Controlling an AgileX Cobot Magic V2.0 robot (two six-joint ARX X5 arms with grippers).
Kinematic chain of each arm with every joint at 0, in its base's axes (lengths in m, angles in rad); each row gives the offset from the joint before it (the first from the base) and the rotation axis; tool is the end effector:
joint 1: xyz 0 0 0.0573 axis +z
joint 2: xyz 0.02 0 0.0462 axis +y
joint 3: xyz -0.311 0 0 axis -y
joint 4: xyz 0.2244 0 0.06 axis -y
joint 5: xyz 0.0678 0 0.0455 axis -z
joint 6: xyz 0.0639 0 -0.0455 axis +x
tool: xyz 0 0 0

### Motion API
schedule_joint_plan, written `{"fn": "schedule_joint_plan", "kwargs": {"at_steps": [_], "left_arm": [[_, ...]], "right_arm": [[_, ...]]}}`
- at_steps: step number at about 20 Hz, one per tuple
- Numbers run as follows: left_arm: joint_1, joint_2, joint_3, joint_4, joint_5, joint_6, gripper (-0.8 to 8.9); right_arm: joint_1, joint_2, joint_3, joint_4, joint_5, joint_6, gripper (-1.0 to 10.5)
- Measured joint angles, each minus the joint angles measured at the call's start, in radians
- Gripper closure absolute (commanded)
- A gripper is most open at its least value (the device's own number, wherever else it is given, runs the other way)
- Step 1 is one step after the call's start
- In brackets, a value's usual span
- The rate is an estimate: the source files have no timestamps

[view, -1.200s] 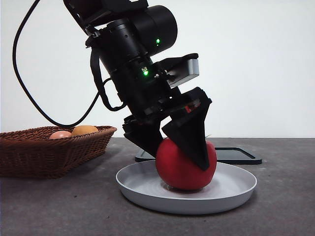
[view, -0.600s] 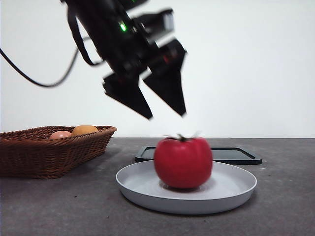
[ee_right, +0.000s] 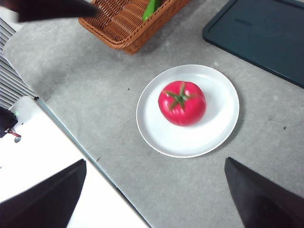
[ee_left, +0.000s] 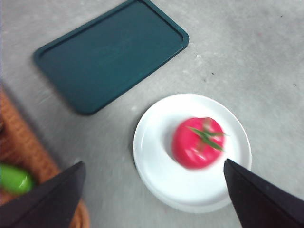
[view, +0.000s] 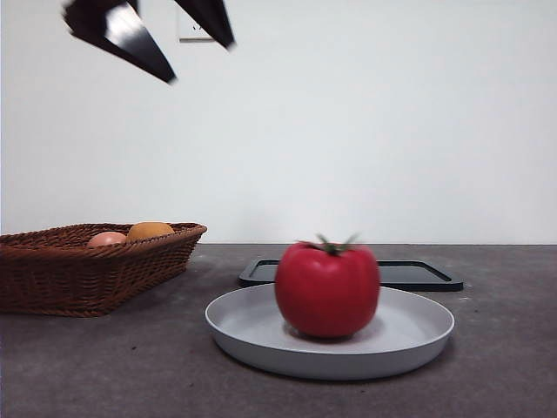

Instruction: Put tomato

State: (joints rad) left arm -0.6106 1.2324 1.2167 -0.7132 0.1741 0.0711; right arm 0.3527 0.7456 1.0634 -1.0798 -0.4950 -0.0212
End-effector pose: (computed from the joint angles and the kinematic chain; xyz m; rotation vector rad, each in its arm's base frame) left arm 0.1899 -0.1464 0.3663 0.2263 0.7033 -0.7753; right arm 0.0605 0.0546 0.3560 0.0368 0.7737 0.8135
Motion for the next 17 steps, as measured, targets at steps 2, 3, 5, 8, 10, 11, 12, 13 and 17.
{"fn": "schedule_joint_plan", "kwargs": {"at_steps": [2, 3, 5, 8, 10, 11, 12, 13, 17], "left_arm": [[0.019, -0.064, 0.0, -0.063, 0.015, -0.006, 3.45], [0.029, -0.088, 0.0, -0.086, 0.031, -0.006, 3.45], [0.052, -0.146, 0.0, -0.146, 0.095, -0.007, 3.45], [0.075, -0.21, 0.0, -0.251, 0.195, -0.002, 3.45], [0.079, -0.229, 0.001, -0.352, 0.248, 0.021, 3.46], [0.079, -0.232, 0.001, -0.4, 0.263, 0.033, 3.46], [0.079, -0.232, 0.001, -0.447, 0.28, 0.047, 3.46], [0.079, -0.231, 0.001, -0.473, 0.298, 0.054, 3.46], [0.079, -0.232, 0.001, -0.479, 0.316, 0.069, 3.46]], "right_arm": [[0.0, 0.01, 0.0, 0.002, 0.0, 0.0, 4.8], [0.0, 0.018, 0.0, 0.008, 0.0, 0.0, 4.8], [0.0, 0.04, 0.0, 0.019, 0.0, 0.0, 4.8], [0.0, 0.077, 0.0, 0.037, 0.0, 0.0, 4.8], [0.0, 0.1, 0.0, 0.049, 0.0, 0.0, 4.8], [0.0, 0.111, 0.0, 0.052, 0.0, 0.0, 4.8], [0.0, 0.126, 0.0, 0.053, 0.0, 0.0, 4.8], [0.0, 0.139, 0.0, 0.054, 0.0, 0.0, 4.8], [0.022, 0.195, 0.0, 0.074, 0.0, 0.001, 4.8]]}}
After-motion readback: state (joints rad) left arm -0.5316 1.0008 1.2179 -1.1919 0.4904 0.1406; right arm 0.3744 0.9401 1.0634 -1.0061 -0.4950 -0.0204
